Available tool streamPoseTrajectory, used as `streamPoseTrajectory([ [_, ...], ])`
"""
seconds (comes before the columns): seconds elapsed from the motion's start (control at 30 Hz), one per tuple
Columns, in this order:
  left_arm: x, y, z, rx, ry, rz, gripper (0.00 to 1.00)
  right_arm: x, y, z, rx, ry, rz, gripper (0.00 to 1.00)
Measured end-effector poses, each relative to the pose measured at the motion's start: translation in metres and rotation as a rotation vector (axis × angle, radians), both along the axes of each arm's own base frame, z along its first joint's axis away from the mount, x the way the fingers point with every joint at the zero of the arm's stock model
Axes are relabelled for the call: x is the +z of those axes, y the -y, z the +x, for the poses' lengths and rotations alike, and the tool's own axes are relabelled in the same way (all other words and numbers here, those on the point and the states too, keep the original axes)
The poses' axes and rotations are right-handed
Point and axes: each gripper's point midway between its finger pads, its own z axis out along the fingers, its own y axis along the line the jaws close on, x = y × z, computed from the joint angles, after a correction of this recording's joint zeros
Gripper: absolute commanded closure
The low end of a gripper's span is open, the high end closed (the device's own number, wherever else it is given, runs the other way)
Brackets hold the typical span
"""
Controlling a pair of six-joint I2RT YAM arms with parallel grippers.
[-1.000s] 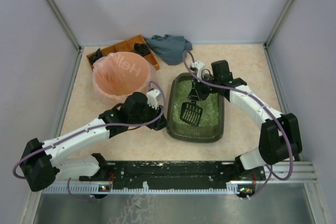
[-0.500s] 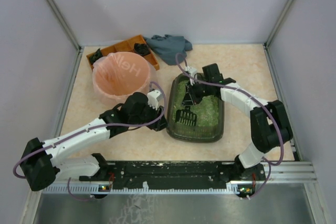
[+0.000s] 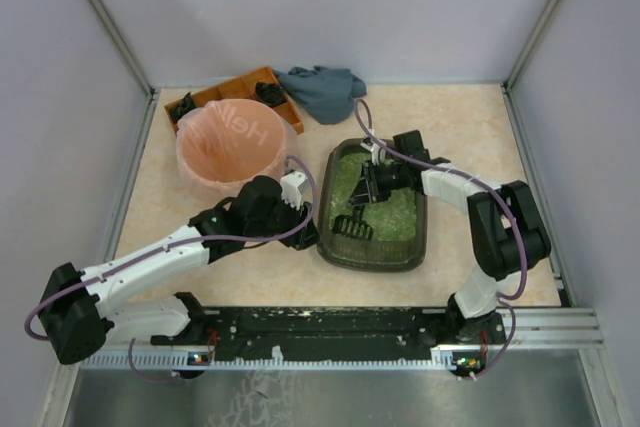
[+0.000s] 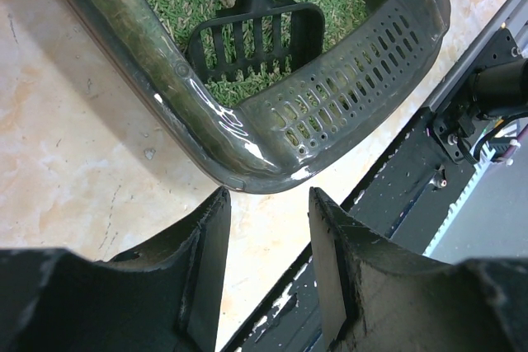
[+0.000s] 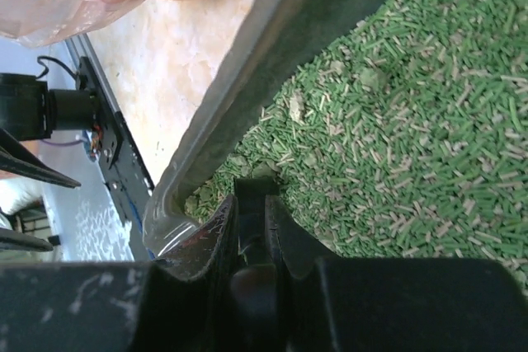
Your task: Clean the litter box
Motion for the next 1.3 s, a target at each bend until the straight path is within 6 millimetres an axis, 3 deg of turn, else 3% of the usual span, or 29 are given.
streamPoseTrajectory([
  [0.23,0.000,0.000,0.000,-0.002,0.003,0.001,0.51,-0.005,0.015,0.000,-0.112,-0.087,0.027,1.00],
  [0.97,0.003,-0.003,0.002,0.000,0.032,0.006,0.51,0.011,0.024,0.025,-0.247,-0.040,0.058,1.00],
  [1.3,0.005,-0.004,0.003,0.004,0.044,0.006,0.51,0.039,0.045,0.055,-0.350,0.085,0.094,1.00],
])
